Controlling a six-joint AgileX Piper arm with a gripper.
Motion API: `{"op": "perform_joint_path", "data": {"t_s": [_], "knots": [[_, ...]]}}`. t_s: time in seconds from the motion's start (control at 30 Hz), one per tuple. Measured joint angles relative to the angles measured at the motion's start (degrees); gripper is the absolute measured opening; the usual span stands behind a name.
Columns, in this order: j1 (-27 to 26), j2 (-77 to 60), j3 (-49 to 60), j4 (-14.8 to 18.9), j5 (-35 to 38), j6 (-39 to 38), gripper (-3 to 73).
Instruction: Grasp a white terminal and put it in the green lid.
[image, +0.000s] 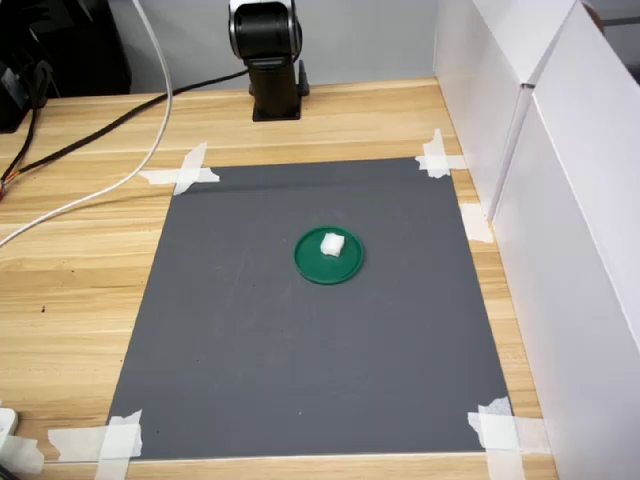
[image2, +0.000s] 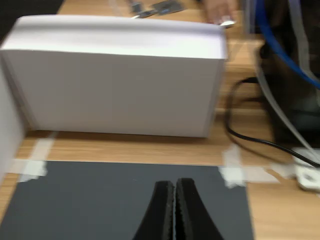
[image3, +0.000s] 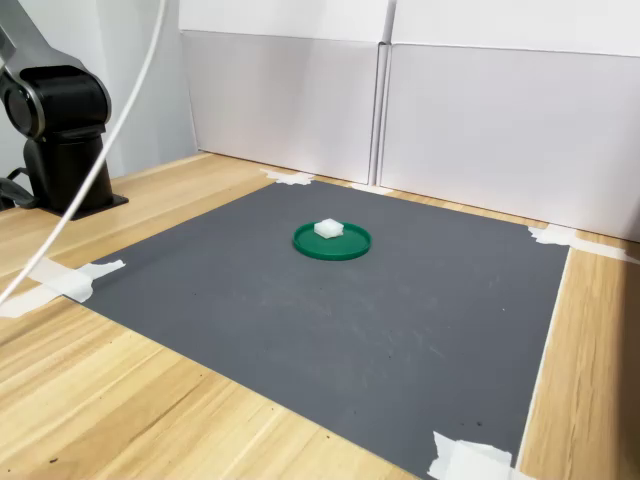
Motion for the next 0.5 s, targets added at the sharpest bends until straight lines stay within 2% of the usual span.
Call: {"op": "perform_joint_path", "data": {"t_s": [0.23,0.5], "knots": [[-6.58,-11.46,12.52,-1.62,0.29,0.71,-1.6],[-7.32,-24.30,28.34,-1.93,0.44,0.76,-1.6]]}}
